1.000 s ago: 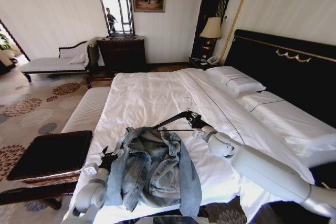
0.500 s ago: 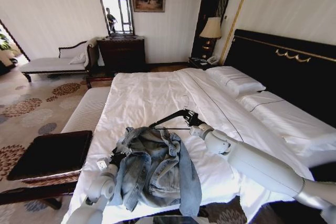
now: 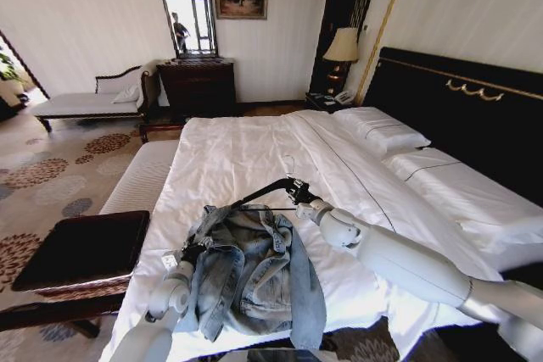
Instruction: Pick up the clothes from the bed and hang them on the clothes hanger.
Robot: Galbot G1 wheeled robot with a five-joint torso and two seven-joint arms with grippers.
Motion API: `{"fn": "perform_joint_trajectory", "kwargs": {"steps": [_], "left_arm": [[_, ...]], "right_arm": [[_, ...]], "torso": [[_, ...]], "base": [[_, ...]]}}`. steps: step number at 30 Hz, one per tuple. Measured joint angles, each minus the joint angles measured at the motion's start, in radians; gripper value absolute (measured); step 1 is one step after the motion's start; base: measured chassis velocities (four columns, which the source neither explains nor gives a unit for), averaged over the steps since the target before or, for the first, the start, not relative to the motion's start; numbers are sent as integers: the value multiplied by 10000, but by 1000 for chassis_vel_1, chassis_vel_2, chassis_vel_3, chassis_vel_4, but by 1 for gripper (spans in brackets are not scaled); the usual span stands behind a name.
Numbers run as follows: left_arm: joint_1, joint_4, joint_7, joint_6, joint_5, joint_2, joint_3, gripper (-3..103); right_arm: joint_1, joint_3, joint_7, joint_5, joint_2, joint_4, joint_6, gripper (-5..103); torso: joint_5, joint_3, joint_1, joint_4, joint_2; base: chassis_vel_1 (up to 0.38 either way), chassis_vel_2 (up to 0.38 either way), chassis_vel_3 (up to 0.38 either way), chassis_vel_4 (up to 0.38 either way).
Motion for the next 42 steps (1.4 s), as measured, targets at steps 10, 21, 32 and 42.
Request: {"fn": "perform_joint_trajectory", "kwargs": {"steps": [10,21,32,42], "left_arm": [[-206,145,-10,-17,39,-190,256,19],[-17,-723,-35,-60,140,214,105,2],[341,-1499,-31,-92,351,412,104,2],[776,-2093,76,-224,980,315,320,2]], "right_arm": [[104,-33,17,92,-158,33,-19,35],[776,-847,-215,-336,278,-302,-16,35],[1726,-2596,-347,-616,1228,-1122,-461,35],[2385,-4004,-435,-379,1989,-2158,-1317,35]], "torso": [[-1,-1,0,-3,0],[-2,-1,1,-2,2],[-2,0,1,-1,1],[-1,0,0,-2,1]], "base": [[0,0,0,0],[0,0,0,0],[0,0,0,0],[0,0,0,0]]}}
